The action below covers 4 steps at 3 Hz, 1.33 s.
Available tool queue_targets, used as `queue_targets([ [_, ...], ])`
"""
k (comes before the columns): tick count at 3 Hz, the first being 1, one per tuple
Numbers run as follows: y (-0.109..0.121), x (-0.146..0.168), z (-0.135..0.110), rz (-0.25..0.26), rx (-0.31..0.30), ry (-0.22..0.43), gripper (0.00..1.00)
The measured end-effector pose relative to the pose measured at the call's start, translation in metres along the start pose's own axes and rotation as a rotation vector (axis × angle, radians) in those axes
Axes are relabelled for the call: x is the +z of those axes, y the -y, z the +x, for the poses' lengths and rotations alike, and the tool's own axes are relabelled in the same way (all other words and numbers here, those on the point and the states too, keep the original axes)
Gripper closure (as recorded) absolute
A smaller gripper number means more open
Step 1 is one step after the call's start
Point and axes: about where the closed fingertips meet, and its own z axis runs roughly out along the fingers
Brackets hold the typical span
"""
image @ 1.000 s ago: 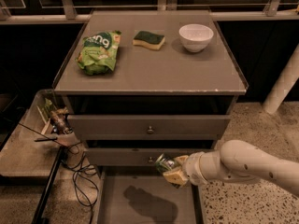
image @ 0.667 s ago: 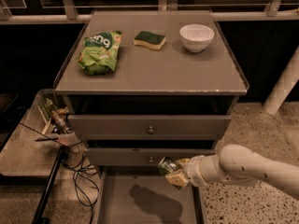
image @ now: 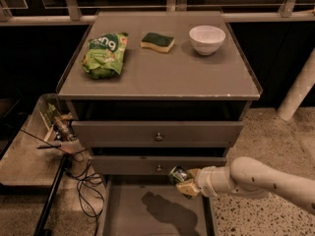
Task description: Place green can into bottom drawer
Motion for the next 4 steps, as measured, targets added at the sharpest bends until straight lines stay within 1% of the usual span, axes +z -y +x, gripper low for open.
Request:
queue_targets([
  [1, -0.007, 0.008, -0.001, -0.037, -0.046, 0.008, 1.0],
  [2, -0.008, 0.024, 0.0, -0.12, -0.147, 0.05, 1.0],
  [3, -0.005, 0.038, 0.004, -0.197, -0.264, 0.091, 1.0],
  [4, -0.005, 0.048, 0.018, -0.218, -0.358, 0.072, 1.0],
])
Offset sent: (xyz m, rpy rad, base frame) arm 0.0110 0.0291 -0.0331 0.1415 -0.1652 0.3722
